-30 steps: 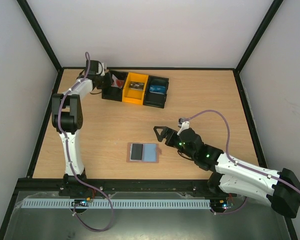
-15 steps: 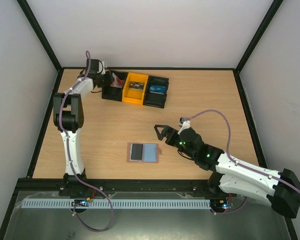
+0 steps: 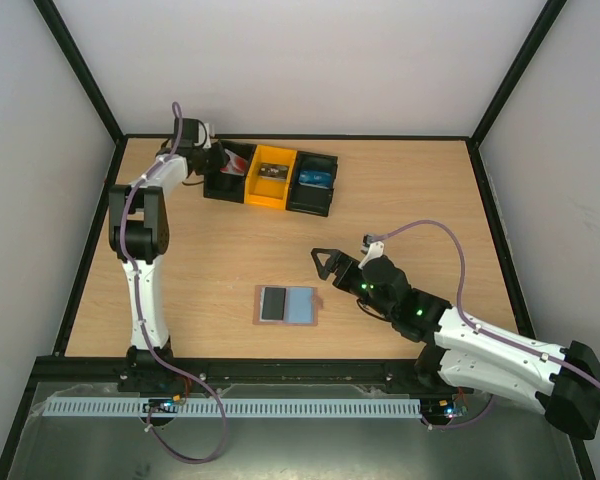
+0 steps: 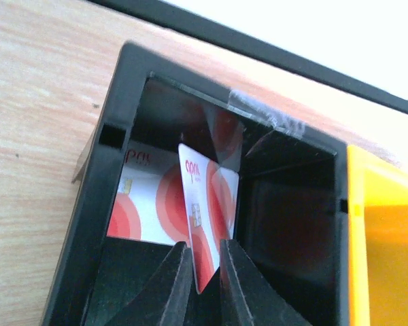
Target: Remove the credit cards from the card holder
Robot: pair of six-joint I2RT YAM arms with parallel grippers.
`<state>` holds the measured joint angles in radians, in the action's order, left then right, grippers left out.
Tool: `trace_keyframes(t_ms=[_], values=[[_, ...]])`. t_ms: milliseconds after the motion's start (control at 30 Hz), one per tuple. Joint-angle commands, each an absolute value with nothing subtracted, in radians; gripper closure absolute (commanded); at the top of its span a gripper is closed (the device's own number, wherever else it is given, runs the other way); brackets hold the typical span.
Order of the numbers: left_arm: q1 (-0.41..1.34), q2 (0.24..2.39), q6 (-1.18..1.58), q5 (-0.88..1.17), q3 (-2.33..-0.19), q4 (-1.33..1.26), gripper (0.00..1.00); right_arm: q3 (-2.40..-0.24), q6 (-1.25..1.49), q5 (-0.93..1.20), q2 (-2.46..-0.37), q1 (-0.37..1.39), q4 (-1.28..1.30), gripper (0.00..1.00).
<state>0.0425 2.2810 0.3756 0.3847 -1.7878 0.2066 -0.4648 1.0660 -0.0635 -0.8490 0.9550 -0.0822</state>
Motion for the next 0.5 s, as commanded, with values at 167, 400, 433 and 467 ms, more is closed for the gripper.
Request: trace_keyframes(t_ms=[167,400,433,467], values=[[0.026,2.287,0.393,0.389,-1.857,0.226,0.76,-0.469,1.1,-0.077,-0.838,0.954,-0.067,0.02],[0.025,2.237,0.407,0.397,-1.863,0.273,0.63,-0.471,1.109,-0.072,-0.844,0.954,-0.051,0.02],[0.025,2.222,0.411,0.402,-1.857,0.274,0.62,-0.473,1.112,-0.071,-0.845,0.954,-0.046,0.02],[0.025,2.202,0.419,0.406,-1.846,0.275,0.6,-0.475,1.115,-0.071,-0.846,0.954,-0.039,0.02]])
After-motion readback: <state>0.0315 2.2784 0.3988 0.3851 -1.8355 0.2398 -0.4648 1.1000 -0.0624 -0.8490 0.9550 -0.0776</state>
